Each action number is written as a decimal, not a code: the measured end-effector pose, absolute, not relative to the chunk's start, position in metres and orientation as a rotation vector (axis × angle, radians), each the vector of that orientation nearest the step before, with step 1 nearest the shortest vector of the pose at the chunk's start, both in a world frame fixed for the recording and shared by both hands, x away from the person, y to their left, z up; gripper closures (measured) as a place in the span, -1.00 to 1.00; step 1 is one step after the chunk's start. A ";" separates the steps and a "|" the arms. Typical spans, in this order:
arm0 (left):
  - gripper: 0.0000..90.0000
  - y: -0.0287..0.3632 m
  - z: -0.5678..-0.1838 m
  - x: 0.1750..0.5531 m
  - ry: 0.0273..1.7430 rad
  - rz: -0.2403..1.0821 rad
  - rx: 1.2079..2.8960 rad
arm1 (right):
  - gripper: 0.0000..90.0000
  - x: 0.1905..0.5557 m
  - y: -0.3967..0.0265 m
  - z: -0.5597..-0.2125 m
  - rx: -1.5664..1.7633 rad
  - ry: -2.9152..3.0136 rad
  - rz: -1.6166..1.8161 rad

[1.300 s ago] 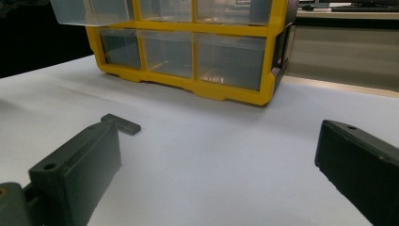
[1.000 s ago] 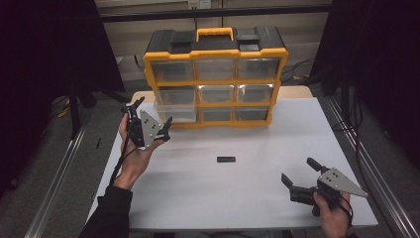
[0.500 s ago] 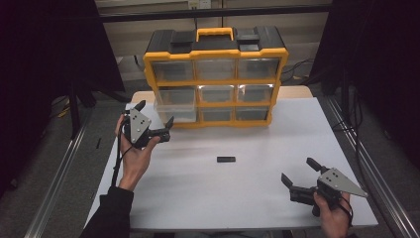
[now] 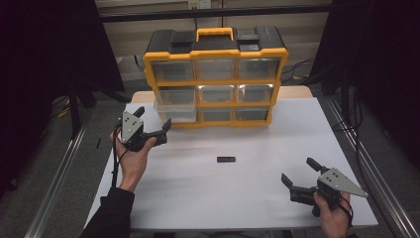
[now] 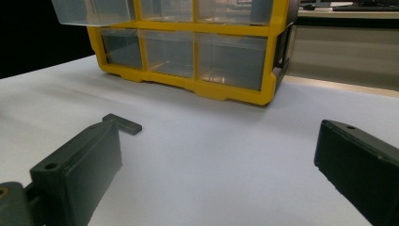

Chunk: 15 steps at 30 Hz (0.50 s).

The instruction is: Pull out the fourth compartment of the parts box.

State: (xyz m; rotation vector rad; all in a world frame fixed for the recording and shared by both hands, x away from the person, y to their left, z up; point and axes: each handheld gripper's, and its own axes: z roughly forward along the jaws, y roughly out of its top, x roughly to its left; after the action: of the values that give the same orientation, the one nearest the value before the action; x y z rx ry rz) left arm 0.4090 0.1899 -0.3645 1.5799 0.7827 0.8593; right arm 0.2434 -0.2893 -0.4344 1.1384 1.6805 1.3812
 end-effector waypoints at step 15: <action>-0.93 0.196 -0.401 0.404 0.883 0.758 1.580 | -0.98 0.244 -0.289 -0.435 1.140 1.681 1.381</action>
State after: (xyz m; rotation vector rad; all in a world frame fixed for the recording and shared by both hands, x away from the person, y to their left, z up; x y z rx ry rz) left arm 0.4036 0.1957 -0.4007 1.5797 0.8827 0.7579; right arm 0.2436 -0.2894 -0.4347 1.1400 1.6807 1.3812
